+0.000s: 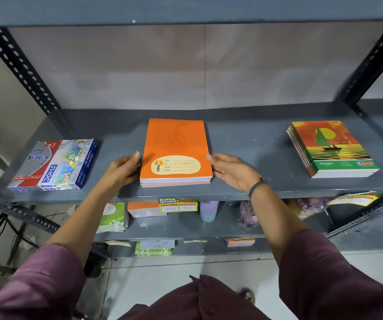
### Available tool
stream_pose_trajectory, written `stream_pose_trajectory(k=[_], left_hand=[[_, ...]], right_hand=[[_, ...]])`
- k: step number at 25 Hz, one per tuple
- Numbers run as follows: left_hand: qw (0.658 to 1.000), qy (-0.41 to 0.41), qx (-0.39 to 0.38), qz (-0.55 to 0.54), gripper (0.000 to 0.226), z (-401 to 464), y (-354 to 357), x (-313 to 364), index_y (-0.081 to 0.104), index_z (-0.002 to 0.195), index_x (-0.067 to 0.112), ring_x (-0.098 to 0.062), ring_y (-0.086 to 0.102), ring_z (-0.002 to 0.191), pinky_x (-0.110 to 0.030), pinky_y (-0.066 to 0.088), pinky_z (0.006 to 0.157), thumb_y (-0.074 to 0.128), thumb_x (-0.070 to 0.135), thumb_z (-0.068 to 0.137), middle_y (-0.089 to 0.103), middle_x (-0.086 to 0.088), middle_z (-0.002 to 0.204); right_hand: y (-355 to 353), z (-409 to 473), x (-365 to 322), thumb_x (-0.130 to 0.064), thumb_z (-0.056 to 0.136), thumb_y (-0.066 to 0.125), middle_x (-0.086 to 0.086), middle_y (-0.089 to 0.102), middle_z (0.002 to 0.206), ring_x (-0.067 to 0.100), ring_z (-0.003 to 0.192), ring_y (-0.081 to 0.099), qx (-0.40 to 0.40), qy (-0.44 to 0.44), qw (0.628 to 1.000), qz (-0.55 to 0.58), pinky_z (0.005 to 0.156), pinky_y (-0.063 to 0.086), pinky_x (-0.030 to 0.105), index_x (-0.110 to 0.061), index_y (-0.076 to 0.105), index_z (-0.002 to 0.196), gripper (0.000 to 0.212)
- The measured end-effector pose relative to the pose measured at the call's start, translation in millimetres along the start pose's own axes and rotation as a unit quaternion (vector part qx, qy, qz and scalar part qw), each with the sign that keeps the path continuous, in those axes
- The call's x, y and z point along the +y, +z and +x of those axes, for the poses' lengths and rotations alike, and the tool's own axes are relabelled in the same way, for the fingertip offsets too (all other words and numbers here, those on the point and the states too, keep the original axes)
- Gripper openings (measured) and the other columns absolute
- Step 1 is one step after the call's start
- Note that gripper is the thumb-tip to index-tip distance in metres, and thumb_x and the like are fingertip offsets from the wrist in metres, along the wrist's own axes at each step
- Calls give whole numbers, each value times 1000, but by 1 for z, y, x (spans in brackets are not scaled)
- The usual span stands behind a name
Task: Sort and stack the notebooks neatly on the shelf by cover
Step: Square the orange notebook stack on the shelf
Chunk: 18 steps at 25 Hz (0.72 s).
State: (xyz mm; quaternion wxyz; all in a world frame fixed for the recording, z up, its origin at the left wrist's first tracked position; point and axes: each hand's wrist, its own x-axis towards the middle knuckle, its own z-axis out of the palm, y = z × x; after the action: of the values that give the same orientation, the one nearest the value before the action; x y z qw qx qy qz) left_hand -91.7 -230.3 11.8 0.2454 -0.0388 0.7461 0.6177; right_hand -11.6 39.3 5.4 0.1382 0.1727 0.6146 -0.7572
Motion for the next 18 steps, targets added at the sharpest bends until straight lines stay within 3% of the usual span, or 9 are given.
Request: stream_pose_trajectory(k=[3,6,8,10,13,15,18], left_hand=[[996,-34,-2,-78,70,19,14,18,20,146,8,-23,31,141,-38,27,115,26,54,93,26,-8,155],[992,-60,9,-109,64,22,34,33,23,145,9,-30,46,129,-42,36,106,23,50,95,39,-9,148],[988,-84,29,-126,53,23,37,31,38,137,15,-28,62,96,-44,45,90,29,46,96,55,-10,129],[985,-98,44,-138,42,26,34,28,48,125,15,-24,63,77,-44,50,79,36,43,95,62,-12,118],[989,-69,58,-114,34,33,33,23,46,129,17,-24,62,76,-47,49,80,39,27,97,59,-13,126],[994,-39,59,-85,37,34,36,21,43,134,16,-22,61,76,-46,48,80,38,17,98,57,-11,121],[995,-31,46,-85,37,32,46,21,44,134,13,-21,60,75,-42,51,72,36,10,97,57,-11,116]], right_hand=[[6,12,-9,-35,99,38,0,49,139,19,138,37,25,-18,998,56,117,24,32,-8,41,137,47],[20,26,-17,-50,98,20,8,48,143,23,135,43,18,-12,999,26,113,32,37,-16,38,141,58],[25,34,-14,-54,96,18,8,52,140,25,126,51,35,1,999,14,101,41,37,-18,43,138,61],[27,40,-9,-57,95,18,10,54,138,26,121,54,59,3,998,17,95,44,37,-19,46,137,63],[24,42,-7,-59,94,17,9,58,133,22,106,59,67,-4,998,18,95,45,38,-19,50,133,64],[21,42,-6,-58,95,17,8,60,125,17,95,62,70,-7,997,15,93,45,36,-18,51,131,64],[11,38,-7,-59,94,18,10,61,129,22,99,62,75,-2,997,13,85,50,35,-19,51,132,64]])
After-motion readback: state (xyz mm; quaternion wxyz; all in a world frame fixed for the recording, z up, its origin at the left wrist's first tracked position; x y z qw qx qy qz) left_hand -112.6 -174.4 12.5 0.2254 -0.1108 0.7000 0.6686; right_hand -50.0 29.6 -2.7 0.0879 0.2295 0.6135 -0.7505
